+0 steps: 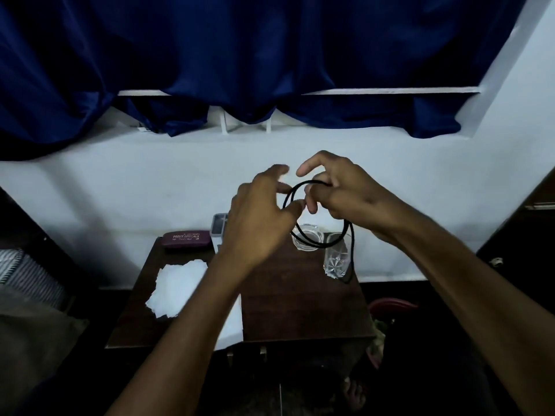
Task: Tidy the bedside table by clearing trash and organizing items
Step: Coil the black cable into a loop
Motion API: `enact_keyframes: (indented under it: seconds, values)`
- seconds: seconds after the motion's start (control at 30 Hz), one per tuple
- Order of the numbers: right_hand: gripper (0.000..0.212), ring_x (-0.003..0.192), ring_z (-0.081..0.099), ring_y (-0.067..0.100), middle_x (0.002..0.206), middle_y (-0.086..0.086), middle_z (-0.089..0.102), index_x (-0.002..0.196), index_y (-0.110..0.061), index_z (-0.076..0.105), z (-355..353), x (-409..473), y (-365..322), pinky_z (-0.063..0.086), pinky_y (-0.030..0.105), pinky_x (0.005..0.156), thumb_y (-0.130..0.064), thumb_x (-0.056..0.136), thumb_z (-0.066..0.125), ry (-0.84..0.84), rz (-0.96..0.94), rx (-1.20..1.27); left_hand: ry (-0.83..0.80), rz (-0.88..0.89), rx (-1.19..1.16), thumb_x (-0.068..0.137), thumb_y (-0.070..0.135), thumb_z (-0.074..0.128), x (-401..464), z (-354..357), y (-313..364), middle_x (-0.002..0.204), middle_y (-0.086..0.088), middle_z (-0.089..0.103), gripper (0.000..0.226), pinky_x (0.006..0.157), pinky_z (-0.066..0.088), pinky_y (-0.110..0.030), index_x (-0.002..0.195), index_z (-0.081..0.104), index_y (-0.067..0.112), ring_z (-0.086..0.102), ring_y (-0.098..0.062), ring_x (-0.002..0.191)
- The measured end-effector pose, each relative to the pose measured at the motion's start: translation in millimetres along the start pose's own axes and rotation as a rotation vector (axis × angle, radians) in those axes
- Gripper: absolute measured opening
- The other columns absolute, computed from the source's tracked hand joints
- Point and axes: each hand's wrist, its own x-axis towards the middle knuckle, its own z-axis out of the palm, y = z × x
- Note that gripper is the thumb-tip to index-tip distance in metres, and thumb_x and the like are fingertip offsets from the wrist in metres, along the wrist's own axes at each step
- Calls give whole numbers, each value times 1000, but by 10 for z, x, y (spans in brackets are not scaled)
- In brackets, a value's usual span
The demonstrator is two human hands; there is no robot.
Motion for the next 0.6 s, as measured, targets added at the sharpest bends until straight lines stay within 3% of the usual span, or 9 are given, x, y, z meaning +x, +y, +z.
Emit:
enact_keyframes:
  seconds: [0.07, 0.17, 0.23, 0.33, 0.43, 0.53, 0.6]
  values:
    - [33, 55, 49, 4, 78, 1, 75, 124, -23, 51, -12, 9, -51, 40, 28, 57, -8, 95, 54, -41, 7, -62, -76, 55, 141, 96, 32, 65, 103, -57, 47, 102, 2, 79, 19, 87, 57, -42, 112, 74, 26, 72, -26, 93]
    - [37, 57, 49, 10, 88, 5, 76, 125, -23, 49, -54, 18, -85, 43, 29, 57, -7, 93, 59, -2, 6, -19, -131, 121, 116, 96, 15, 59, 162, -109, 92, 74, 3, 77, 22, 74, 58, -39, 84, 77, 19, 71, -17, 73]
    - [33, 55, 48, 13, 90, 5, 77, 125, -19, 52, -93, -2, -52, 44, 30, 57, -5, 95, 57, 30, 4, 84, -55, 127, 69, 95, 7, 56, 165, -158, 82, 69, 3, 74, 27, 69, 58, -33, 80, 76, 16, 70, -14, 65]
    - [23, 54, 52, 16, 88, 7, 79, 119, -10, 61, -63, -79, 37, 48, 32, 61, -2, 99, 54, 115, -24, 220, 99, 35, -206, 97, 4, 54, 144, -191, 24, 64, -4, 73, 27, 53, 53, -24, 80, 75, 9, 69, -10, 54]
    - [22, 59, 51, 17, 93, 10, 79, 120, -7, 66, 13, -149, 91, 48, 29, 61, -1, 103, 53, 176, -67, 403, 101, -34, -398, 101, 4, 53, 75, -149, -53, 65, -10, 72, 28, 50, 51, -25, 82, 74, 4, 68, -14, 52]
    - [41, 77, 57, 14, 107, 12, 78, 130, -8, 58, -3, -149, 76, 41, 23, 60, 12, 99, 41, 116, -70, 389, 34, 23, -211, 101, 8, 53, 2, -44, -150, 65, -1, 73, 28, 56, 59, -35, 82, 73, 13, 70, -12, 54]
    - [49, 79, 57, 14, 107, 13, 78, 133, -11, 54, -30, -130, 49, 39, 23, 59, 15, 95, 36, 46, -41, 324, 2, 49, -111, 100, 12, 55, -16, -7, -195, 67, 5, 73, 24, 66, 63, -41, 83, 71, 18, 72, -10, 60]
